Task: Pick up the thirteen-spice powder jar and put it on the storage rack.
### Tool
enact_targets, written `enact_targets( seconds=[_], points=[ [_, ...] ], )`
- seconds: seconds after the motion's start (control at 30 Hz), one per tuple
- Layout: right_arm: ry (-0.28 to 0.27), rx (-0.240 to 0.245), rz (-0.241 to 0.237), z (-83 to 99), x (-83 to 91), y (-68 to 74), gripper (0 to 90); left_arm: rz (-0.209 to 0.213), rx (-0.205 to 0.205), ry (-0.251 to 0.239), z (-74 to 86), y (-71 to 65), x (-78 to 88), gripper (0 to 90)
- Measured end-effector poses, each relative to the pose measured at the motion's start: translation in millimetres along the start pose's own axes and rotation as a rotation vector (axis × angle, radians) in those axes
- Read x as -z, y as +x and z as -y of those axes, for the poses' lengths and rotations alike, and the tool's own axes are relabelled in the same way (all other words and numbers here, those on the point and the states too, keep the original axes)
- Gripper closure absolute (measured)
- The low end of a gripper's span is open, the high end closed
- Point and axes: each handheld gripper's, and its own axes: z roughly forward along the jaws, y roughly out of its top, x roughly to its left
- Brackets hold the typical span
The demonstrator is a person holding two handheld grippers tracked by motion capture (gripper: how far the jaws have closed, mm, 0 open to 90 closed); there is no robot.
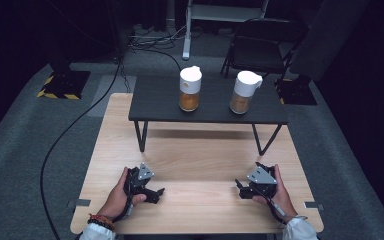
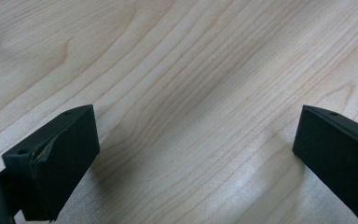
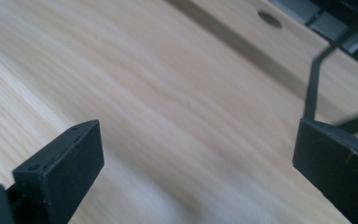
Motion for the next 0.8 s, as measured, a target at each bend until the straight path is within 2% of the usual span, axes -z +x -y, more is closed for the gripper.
enact_targets(
  seconds=[0.13, 0.27, 0.33, 0.37, 0.4, 0.43, 0.53, 0.73, 0.8],
  points=[
    [0.033, -0.019, 0.007, 10.2, 4.6, -4.4, 1.6, 0.000, 0.000, 0.000, 0.0, 0.0, 0.0, 0.0],
    [0.049, -0.062, 0.006, 20.5, 11.8, -12.2, 1.8, 0.000, 0.000, 0.000, 0.0, 0.0, 0.0, 0.0],
    [0.055, -0.073, 0.021, 24.0, 15.4, -14.1, 1.8, 0.000, -0.001, 0.000, 0.0, 0.0, 0.0, 0.0],
    [0.069, -0.108, -0.003, 25.9, 18.4, -22.2, 1.9, -0.001, 0.000, 0.000, 0.0, -0.4, 0.1, 0.0],
    [0.069, -0.108, -0.003, 25.9, 18.4, -22.2, 1.9, -0.001, 0.000, 0.000, 0.0, -0.4, 0.1, 0.0],
    [0.081, -0.133, -0.013, 27.6, 20.5, -27.9, 1.8, 0.000, 0.001, 0.000, 0.1, -0.2, 0.0, 0.0],
    [0.091, -0.157, -0.028, 28.9, 21.9, -33.8, 1.7, 0.000, 0.001, 0.000, 0.0, -0.2, 0.0, 0.0],
    [0.134, -0.253, -0.098, 29.9, 20.6, -55.6, 0.5, -0.001, 0.000, 0.000, 0.0, -0.3, 0.0, 0.0],
    [0.142, -0.271, -0.109, 29.9, 19.7, -59.0, 0.3, 0.000, 0.000, 0.000, 0.0, -0.2, 0.0, 0.0]
  ],
)
